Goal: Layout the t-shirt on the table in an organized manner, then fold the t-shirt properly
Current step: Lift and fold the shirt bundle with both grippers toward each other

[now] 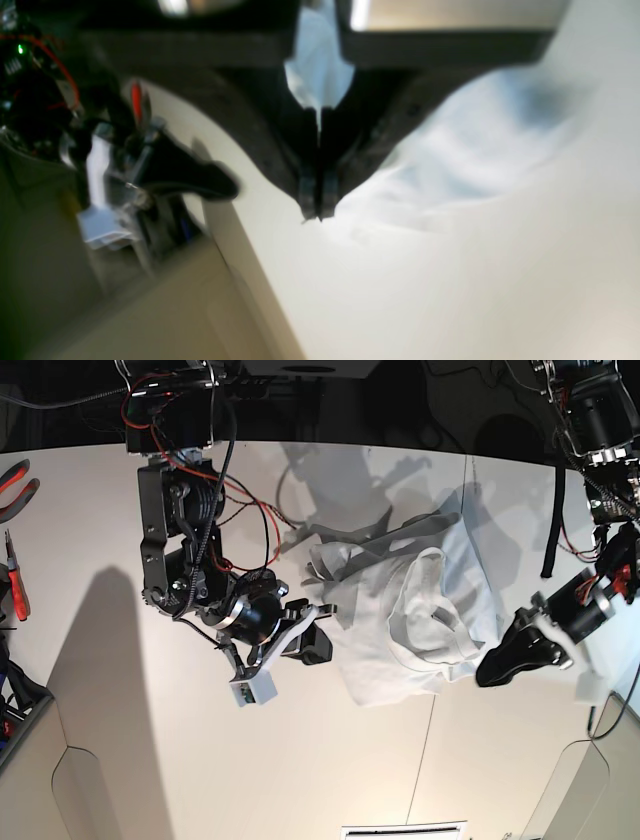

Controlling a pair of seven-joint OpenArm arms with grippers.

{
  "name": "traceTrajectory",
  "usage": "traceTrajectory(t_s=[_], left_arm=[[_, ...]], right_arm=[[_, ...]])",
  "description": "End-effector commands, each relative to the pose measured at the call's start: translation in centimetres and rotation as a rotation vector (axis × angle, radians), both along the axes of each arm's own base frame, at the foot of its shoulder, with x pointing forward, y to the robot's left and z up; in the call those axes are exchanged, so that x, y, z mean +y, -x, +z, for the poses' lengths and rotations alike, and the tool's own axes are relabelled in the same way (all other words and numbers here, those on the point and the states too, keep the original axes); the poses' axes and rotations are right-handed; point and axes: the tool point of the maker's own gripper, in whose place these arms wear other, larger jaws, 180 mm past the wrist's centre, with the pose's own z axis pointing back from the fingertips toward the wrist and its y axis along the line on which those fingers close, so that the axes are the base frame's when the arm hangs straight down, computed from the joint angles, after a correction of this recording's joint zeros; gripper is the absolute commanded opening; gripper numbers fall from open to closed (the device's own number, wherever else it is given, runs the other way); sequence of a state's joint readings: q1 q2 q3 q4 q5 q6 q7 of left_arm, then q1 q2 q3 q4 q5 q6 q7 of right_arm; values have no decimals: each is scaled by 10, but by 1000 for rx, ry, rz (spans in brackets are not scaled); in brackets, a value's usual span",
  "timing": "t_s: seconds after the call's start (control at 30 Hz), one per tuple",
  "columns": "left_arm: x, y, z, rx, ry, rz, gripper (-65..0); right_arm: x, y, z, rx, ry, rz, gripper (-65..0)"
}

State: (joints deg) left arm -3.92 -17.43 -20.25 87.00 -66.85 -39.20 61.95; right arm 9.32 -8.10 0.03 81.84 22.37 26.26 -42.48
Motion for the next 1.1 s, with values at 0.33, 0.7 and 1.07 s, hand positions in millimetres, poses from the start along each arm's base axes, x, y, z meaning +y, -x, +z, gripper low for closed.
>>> traceTrajectory(t_s=[0.33,0.7,1.07], left_arm=[[-89,-21,-22,-13,-290,-246,-650],[-15,-28,-139,220,-488,42,-650],[-4,-25,-165,215,-414,141,-650]], right_arm=[[5,21,-25,45,15,30,-650],[6,24,-30,63,5,32,-650],[15,15,-9,40,-92,32,-650]])
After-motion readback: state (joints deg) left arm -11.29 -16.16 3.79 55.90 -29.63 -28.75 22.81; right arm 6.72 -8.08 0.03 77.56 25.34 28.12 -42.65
